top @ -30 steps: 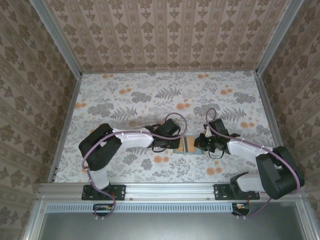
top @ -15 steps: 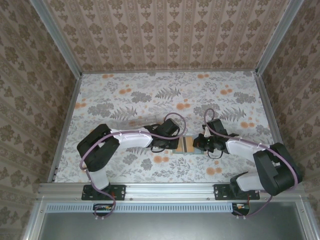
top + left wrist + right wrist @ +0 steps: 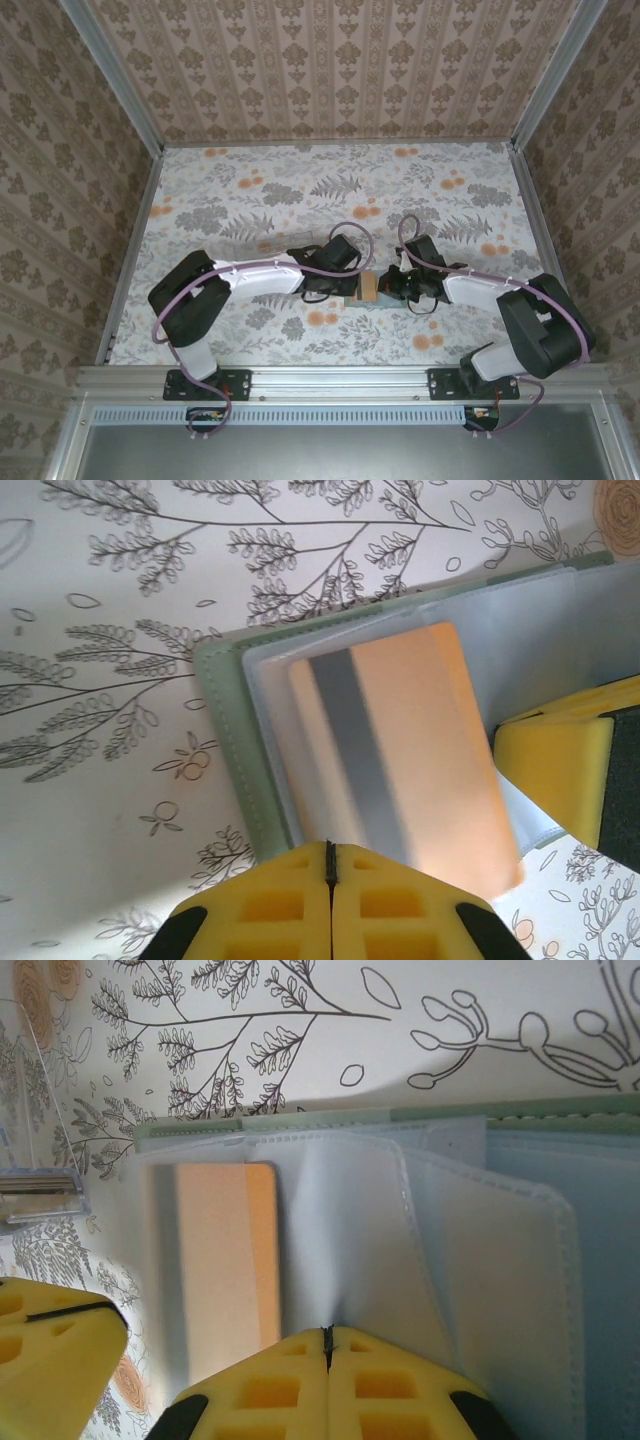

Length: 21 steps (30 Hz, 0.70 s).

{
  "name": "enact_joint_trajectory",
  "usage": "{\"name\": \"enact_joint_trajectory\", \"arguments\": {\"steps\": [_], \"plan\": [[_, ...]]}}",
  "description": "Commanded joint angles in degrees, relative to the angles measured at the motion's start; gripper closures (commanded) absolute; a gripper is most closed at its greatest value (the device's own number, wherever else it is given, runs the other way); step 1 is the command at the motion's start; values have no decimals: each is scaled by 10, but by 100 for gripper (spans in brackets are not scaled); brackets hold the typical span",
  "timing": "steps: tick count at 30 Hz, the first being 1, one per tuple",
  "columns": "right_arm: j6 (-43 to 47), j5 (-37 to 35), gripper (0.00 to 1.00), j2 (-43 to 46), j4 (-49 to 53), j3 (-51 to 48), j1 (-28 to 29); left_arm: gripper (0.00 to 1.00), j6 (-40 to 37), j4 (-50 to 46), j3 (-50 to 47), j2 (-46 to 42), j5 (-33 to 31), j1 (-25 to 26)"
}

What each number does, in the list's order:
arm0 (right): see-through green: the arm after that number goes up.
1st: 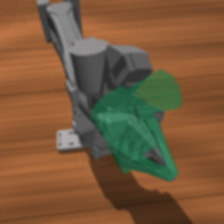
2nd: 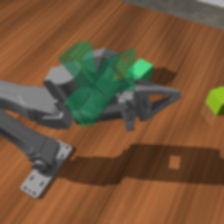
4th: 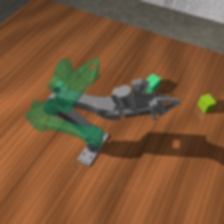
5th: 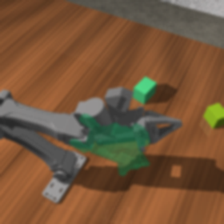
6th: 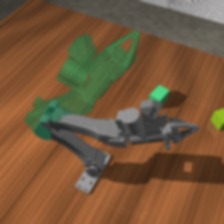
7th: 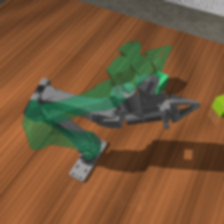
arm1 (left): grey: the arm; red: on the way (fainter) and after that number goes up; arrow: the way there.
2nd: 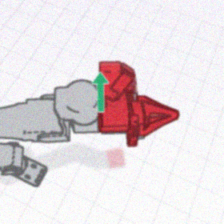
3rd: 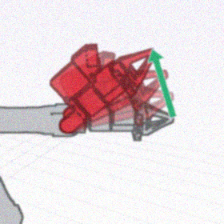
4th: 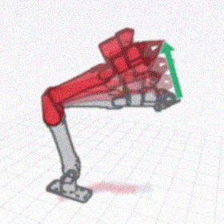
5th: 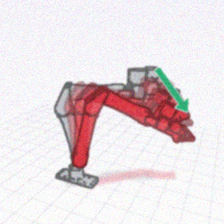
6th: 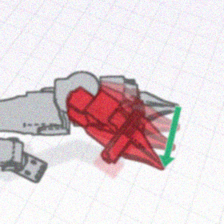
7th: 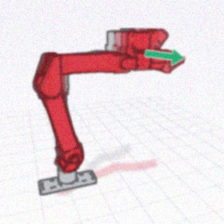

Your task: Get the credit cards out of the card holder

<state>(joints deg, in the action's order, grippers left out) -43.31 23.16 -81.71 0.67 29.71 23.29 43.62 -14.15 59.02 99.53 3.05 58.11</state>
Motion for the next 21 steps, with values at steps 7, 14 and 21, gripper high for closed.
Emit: {"name": "enact_joint_trajectory", "arguments": {"steps": [7,14,21], "plan": [[4,-22,86,52,38,11,4,93,-27,-44,15,-58,-46,4],[-16,9,82,61,-6,-2,5,97,-28,2,27,-1,4,8],[-29,31,76,42,-38,-10,6,98,-16,23,14,34,16,9]]}}
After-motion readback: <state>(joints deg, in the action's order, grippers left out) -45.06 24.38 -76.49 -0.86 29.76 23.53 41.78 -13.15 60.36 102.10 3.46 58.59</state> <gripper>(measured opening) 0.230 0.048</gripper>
